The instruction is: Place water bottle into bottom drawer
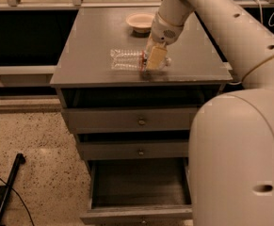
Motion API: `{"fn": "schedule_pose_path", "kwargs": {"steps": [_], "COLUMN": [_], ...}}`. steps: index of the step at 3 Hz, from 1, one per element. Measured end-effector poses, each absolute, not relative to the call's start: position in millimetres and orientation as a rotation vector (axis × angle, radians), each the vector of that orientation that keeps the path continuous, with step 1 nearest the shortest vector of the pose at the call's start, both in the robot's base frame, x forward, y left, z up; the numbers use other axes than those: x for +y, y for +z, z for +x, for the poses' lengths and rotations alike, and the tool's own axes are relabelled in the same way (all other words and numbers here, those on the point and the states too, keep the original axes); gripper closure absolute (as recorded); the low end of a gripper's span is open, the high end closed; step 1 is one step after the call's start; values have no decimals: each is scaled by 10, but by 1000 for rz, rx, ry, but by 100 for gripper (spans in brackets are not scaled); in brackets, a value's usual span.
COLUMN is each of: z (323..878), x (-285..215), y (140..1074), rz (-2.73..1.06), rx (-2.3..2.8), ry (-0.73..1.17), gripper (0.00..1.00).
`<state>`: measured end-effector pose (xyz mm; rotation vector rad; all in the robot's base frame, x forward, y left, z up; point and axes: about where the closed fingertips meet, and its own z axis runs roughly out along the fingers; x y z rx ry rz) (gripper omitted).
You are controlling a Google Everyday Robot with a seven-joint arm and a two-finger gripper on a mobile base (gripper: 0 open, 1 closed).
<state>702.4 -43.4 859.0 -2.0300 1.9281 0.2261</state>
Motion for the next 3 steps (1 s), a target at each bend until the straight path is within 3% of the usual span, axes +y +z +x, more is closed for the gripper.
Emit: {"fn": "schedule_pose_path", "kwargs": {"steps": [1, 3], "z": [6692, 5811], "x": [-751, -1269], "y": [8988, 9644], "rz": [-1927, -1770], "rx": [1828, 1707], "ry": [208, -108], "gripper": [100, 100]}}
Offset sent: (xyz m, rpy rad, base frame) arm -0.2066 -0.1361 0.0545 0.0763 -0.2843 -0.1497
